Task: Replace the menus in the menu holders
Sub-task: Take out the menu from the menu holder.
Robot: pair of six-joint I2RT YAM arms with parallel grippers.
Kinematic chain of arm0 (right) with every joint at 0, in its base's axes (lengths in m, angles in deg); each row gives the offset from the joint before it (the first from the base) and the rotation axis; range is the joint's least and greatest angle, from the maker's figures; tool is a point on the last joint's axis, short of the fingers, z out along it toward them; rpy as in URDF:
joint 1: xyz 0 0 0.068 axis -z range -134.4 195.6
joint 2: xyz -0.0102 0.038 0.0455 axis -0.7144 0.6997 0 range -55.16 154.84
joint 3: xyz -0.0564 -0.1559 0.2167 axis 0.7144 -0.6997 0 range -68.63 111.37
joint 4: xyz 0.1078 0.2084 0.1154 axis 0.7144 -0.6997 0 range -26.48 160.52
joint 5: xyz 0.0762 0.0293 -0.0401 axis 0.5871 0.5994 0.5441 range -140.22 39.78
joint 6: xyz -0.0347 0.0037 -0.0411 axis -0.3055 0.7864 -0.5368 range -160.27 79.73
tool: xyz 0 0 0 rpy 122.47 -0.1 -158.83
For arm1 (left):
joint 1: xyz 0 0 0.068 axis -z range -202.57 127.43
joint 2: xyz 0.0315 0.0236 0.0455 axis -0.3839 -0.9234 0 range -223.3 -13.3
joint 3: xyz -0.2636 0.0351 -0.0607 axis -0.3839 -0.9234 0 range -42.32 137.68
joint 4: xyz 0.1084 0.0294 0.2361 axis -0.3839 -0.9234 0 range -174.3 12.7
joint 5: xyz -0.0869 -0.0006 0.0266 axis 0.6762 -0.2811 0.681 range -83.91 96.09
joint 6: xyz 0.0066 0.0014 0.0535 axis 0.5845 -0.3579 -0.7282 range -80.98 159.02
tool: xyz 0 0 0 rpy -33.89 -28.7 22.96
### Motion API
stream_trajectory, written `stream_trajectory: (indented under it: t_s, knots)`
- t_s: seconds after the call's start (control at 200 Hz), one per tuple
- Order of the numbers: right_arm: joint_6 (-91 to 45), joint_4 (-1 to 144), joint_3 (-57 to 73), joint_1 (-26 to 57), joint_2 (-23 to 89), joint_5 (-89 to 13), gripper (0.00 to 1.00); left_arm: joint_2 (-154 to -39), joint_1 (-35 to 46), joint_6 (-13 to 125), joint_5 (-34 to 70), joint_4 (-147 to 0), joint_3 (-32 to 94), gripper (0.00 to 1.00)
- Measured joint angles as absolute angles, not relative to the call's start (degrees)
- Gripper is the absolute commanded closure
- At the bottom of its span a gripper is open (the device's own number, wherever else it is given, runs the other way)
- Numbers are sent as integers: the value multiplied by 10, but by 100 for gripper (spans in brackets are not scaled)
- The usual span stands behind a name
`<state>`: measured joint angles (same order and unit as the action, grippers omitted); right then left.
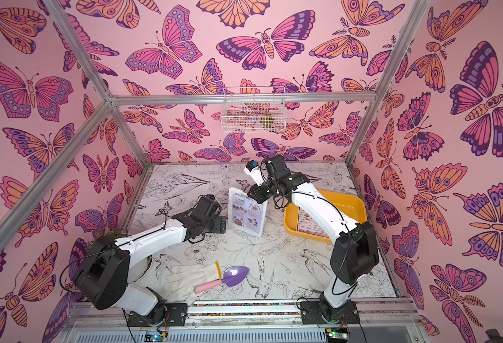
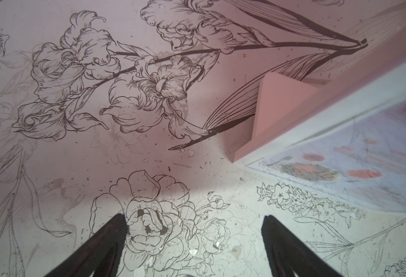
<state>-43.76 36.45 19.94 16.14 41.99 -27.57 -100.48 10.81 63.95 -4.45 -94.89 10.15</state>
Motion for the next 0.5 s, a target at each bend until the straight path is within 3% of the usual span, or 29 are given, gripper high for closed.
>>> stream_trajectory:
  t_s: [0.231, 0.501]
  knots:
    - [-442, 363, 211, 160, 434, -263, 82, -1005, 108, 637, -44, -949, 101, 10]
    - [-448, 356, 213, 159, 436, -246, 94, -1005, 108, 635, -44, -949, 101, 11]
